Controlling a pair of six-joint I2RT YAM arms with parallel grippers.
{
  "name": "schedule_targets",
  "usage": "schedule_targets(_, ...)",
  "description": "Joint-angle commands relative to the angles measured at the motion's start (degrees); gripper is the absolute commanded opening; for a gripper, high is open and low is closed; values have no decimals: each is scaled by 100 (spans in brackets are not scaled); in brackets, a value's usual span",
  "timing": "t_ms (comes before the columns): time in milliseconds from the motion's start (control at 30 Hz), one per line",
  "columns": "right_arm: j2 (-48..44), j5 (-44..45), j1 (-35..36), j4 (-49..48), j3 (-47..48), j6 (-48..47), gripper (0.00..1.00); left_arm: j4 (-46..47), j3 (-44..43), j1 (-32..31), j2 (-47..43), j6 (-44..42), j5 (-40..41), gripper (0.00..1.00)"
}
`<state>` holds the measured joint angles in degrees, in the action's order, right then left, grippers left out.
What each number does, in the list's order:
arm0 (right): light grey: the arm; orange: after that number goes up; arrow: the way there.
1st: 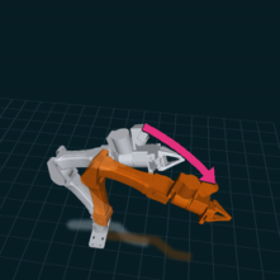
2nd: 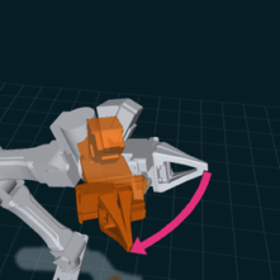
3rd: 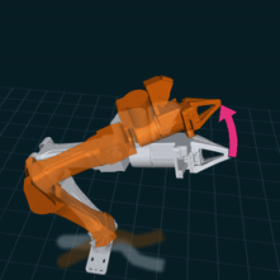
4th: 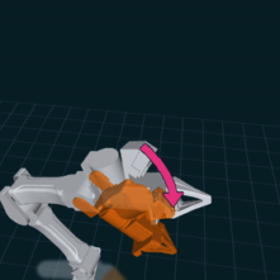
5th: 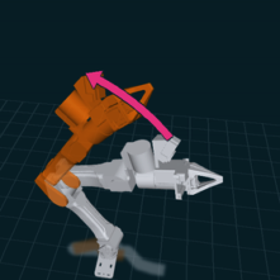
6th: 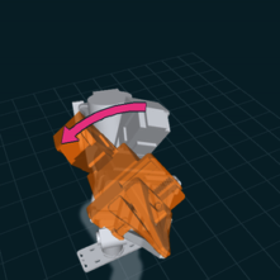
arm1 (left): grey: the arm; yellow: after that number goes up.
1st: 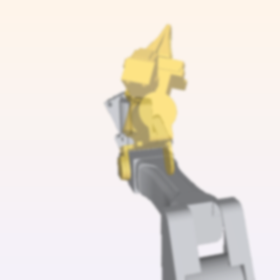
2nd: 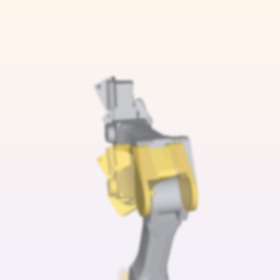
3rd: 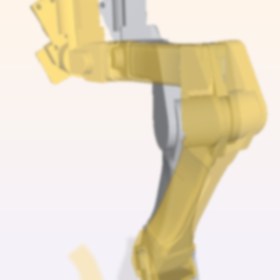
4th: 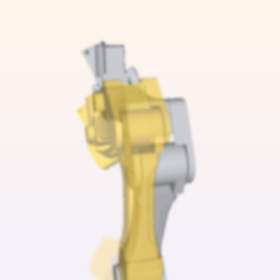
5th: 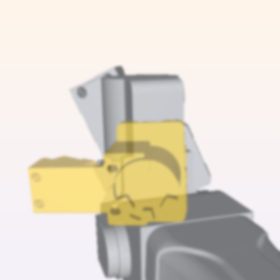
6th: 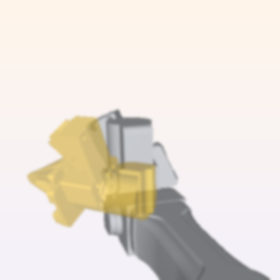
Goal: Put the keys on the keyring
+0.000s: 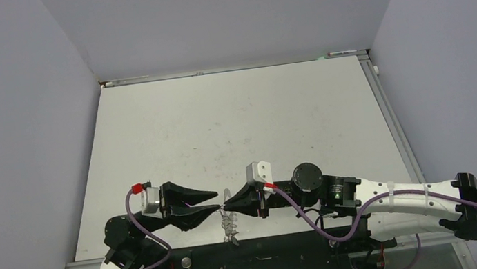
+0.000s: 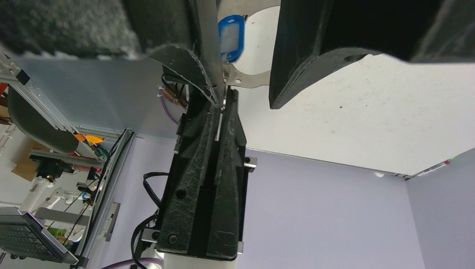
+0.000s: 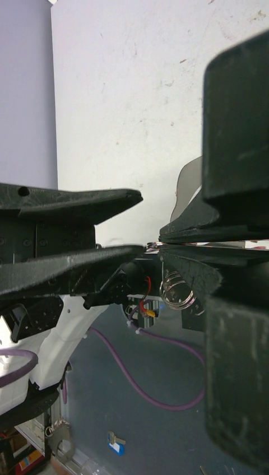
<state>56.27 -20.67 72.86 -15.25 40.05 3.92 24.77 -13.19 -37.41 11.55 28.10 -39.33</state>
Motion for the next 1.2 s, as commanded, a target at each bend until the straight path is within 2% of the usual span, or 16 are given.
schedule_targets(0,-31,260,31,-493,415,-77,5,28,-39,-25,-266,-107,1,33)
schedule_targets(267,-28,315,43,-467,475,-125,5,106,-38,-30,-169,-69,-142,32)
schedule_targets(967,81,124,94,-649,515,-129,5,52,-86,-30,31,-129,-128,13)
schedule_targets(1167,55,142,105,-723,502,-111,5,-10,-116,-30,91,-155,-175,14)
